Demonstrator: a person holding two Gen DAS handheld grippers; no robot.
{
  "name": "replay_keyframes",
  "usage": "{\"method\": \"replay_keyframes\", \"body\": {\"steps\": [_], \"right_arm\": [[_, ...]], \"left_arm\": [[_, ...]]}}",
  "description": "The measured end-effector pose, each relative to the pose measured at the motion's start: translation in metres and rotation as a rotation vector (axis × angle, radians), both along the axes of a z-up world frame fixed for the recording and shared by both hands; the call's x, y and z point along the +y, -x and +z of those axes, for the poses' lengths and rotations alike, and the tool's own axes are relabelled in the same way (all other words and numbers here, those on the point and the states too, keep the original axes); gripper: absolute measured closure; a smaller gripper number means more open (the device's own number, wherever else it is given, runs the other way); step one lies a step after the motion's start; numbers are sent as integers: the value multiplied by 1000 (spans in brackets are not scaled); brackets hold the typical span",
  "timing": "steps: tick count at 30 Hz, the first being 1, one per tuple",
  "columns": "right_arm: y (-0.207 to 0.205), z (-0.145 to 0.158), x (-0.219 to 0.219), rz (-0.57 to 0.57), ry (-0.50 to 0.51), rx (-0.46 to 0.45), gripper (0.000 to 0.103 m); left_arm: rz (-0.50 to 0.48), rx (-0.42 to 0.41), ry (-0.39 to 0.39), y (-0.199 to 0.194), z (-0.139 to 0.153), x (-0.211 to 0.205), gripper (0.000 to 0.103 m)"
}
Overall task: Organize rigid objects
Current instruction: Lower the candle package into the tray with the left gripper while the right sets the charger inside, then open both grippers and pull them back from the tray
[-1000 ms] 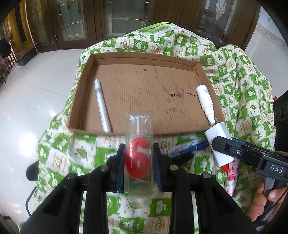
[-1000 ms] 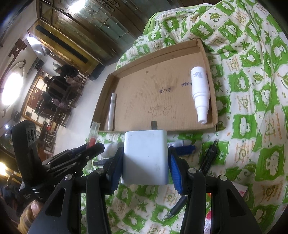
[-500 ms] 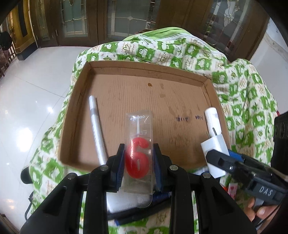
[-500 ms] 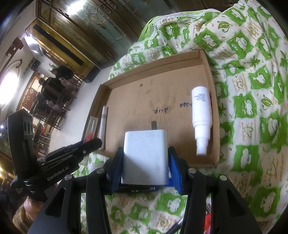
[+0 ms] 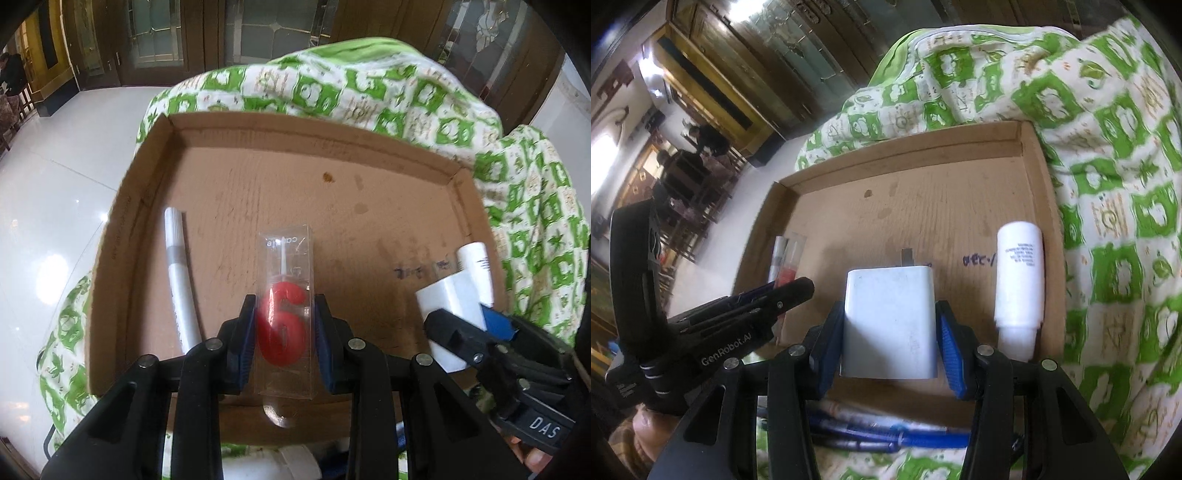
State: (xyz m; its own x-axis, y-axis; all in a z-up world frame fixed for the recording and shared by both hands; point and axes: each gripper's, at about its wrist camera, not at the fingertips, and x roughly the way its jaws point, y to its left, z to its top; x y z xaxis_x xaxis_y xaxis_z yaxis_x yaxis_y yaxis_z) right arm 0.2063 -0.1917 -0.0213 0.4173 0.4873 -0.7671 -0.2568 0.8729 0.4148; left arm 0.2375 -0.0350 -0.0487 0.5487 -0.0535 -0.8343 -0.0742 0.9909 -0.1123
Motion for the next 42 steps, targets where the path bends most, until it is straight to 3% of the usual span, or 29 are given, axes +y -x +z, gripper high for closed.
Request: {"method": "replay_keyframes", "body": {"steps": [9, 20, 27, 38, 42], "right_arm": [[-2, -8, 11, 11, 118, -34, 60], [1, -11, 0, -20, 134, -32, 60], [2, -11, 2, -23, 125, -29, 58], [34, 14, -1, -10, 76, -91, 42], [54, 25, -4, -11, 65, -123, 32]], "left_arm": [[18, -31, -79, 6, -4, 6, 77], [42, -39, -130, 17, -12, 7, 76], [53, -34, -155, 29, -12, 5, 57], [31, -65, -156, 72, 9, -1, 56], [-28, -68, -177, 93, 13, -4, 44]]}}
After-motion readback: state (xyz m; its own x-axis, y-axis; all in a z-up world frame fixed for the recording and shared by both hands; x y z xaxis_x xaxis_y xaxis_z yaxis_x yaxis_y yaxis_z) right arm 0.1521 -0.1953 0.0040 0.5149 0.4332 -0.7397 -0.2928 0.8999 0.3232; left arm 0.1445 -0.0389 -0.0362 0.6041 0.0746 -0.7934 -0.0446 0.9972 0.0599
